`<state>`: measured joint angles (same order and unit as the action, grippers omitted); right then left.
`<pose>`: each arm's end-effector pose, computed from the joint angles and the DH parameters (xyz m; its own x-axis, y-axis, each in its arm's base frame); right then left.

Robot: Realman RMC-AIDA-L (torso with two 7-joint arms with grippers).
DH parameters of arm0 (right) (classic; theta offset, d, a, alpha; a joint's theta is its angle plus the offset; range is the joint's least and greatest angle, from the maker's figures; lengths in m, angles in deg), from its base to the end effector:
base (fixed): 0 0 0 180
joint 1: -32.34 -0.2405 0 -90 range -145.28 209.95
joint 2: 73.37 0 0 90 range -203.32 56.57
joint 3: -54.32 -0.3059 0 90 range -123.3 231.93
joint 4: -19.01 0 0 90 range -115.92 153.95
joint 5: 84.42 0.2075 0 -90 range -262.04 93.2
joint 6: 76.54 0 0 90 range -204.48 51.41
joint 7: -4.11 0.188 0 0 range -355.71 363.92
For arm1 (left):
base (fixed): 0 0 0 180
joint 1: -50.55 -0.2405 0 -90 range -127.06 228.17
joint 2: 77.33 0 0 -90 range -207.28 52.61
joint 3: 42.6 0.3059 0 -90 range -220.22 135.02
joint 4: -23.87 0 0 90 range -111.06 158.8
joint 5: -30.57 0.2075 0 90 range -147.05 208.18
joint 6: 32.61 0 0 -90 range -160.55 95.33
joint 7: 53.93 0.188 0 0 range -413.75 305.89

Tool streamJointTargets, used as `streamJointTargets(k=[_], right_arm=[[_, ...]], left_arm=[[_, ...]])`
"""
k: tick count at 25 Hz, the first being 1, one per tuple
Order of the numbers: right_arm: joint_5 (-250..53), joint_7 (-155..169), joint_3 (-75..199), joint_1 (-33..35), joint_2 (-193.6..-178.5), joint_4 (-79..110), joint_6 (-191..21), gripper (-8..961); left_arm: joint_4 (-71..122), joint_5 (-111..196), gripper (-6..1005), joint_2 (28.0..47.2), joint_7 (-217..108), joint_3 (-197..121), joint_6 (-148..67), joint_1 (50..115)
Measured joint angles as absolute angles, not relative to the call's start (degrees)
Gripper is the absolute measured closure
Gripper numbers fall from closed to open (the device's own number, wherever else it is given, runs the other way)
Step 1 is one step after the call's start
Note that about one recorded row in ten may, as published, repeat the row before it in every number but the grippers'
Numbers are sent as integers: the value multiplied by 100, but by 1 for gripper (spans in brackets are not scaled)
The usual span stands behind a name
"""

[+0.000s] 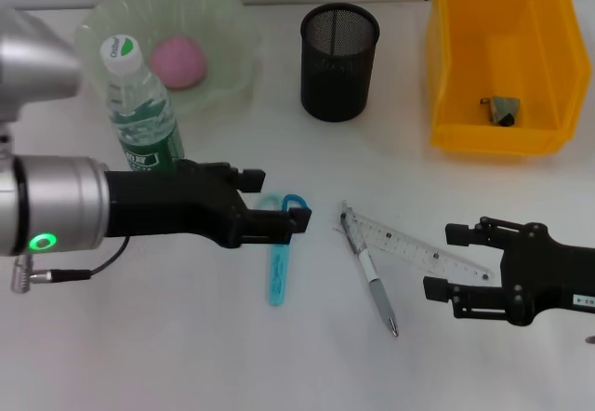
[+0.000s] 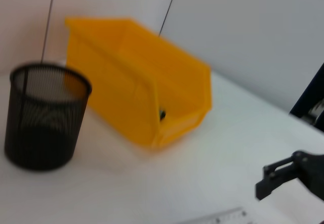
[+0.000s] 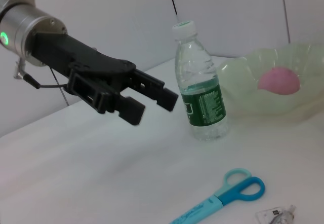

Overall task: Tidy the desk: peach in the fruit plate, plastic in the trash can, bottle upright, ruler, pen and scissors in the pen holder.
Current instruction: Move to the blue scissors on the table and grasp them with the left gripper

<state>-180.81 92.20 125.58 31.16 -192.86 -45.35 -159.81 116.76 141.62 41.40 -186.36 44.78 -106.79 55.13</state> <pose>0.3087 0.2535 -0.0658 0.7904 -0.3994 -0.4646 -0.5176 -0.8409 -0.1578 -0.2161 0.2873 -0.0688 0.7680 0.5543 0.3207 0.6201 -0.7689 -0.1560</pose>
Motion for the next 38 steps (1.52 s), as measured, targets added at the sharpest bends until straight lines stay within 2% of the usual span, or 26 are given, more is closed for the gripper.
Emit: streamJointTargets(k=[4, 9, 19, 38], right_arm=[[-17895, 8701, 12476, 3153, -19283, -4210, -16069, 128], [-17743, 8292, 12209, 3169, -19282, -3943, -16302, 128], [-17629, 7684, 11839, 3131, -19271, -3391, -16569, 128], [-17626, 7529, 11768, 3020, -19268, -3130, -16526, 128]], left_arm=[[12146, 15813, 188, 4145, -20710, 5256, -10752, 6068], [12198, 16720, 189, 4181, -21835, 5777, -10907, 6672], [11322, 16729, 191, 4193, -21875, 5879, -10714, 7411], [11140, 17627, 193, 4194, -21831, 6474, -10577, 7672]])
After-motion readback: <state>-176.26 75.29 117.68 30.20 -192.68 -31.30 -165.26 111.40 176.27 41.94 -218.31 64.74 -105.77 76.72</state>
